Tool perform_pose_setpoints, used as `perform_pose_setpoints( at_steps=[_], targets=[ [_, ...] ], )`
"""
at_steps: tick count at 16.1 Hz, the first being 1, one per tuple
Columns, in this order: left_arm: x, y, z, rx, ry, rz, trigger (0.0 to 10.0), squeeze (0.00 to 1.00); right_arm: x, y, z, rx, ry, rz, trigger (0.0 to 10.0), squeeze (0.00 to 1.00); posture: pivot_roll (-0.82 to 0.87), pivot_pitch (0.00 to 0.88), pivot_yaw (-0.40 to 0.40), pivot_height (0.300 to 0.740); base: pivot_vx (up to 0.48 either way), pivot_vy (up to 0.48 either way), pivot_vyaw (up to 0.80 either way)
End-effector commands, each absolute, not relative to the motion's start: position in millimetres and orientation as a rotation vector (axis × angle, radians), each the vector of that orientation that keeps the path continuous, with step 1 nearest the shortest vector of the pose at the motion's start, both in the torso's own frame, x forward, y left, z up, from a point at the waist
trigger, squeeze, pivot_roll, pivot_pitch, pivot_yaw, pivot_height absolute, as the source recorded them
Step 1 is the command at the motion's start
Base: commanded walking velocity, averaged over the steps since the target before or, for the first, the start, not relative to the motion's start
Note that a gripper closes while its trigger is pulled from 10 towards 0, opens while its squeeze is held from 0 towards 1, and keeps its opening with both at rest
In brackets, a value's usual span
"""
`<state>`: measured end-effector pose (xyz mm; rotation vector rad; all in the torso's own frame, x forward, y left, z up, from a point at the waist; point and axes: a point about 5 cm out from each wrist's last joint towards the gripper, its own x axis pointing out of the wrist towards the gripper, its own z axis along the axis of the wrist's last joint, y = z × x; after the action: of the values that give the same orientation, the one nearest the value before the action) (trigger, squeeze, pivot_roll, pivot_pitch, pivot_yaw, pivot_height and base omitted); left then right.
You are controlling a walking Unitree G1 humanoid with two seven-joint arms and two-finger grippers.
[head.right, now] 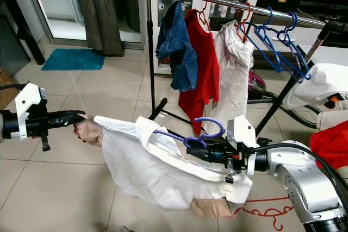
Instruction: Hang hanger
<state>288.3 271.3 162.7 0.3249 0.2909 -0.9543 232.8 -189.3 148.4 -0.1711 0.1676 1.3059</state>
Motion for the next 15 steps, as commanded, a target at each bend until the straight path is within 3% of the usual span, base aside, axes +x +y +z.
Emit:
perform_pose_setpoints(
  at_steps=[1, 2, 3, 10, 12, 15],
  targets=[
    [287.6, 281.8, 166.1, 0.366, 0.294, -0.9, 0.0, 0.0, 234.3, -197.2, 153.2, -0.201, 0.159, 1.288, 10.0, 0.0, 0.05, 0.0, 0.008, 0.74, 0.0, 0.0, 0.0],
    [292.8, 280.3, 165.6, 0.36, 0.27, -0.857, 10.0, 0.0, 235.2, -195.4, 153.4, -0.2, 0.157, 1.294, 10.0, 0.0, 0.05, 0.0, 0.006, 0.74, 0.0, 0.0, 0.0],
    [295.1, 278.4, 166.7, 0.365, 0.257, -0.853, 10.0, 1.0, 235.8, -194.3, 153.6, -0.202, 0.155, 1.298, 10.0, 0.0, 0.05, 0.0, 0.005, 0.74, 0.0, 0.0, 0.0],
    [300.1, 277.5, 189.8, 0.417, 0.159, -0.841, 10.0, 1.0, 242.8, -193.5, 153.9, -0.209, 0.153, 1.248, 10.0, 0.0, 0.05, 0.0, 0.0, 0.74, 0.0, 0.0, 0.0],
    [300.9, 239.4, 209.0, 0.389, 0.022, -0.958, 10.0, 1.0, 246.5, -189.9, 151.6, -0.23, 0.17, 1.228, 10.0, 0.0, 0.05, 0.0, -0.006, 0.74, 0.0, 0.0, 0.0],
    [295.1, 197.8, 205.0, 0.412, -0.03, -1.095, 10.0, 1.0, 252.2, -184.3, 153.0, -0.246, 0.166, 1.193, 10.0, 0.0, 0.05, 0.0, -0.01, 0.74, 0.0, 0.0, 0.0]
  ],
)
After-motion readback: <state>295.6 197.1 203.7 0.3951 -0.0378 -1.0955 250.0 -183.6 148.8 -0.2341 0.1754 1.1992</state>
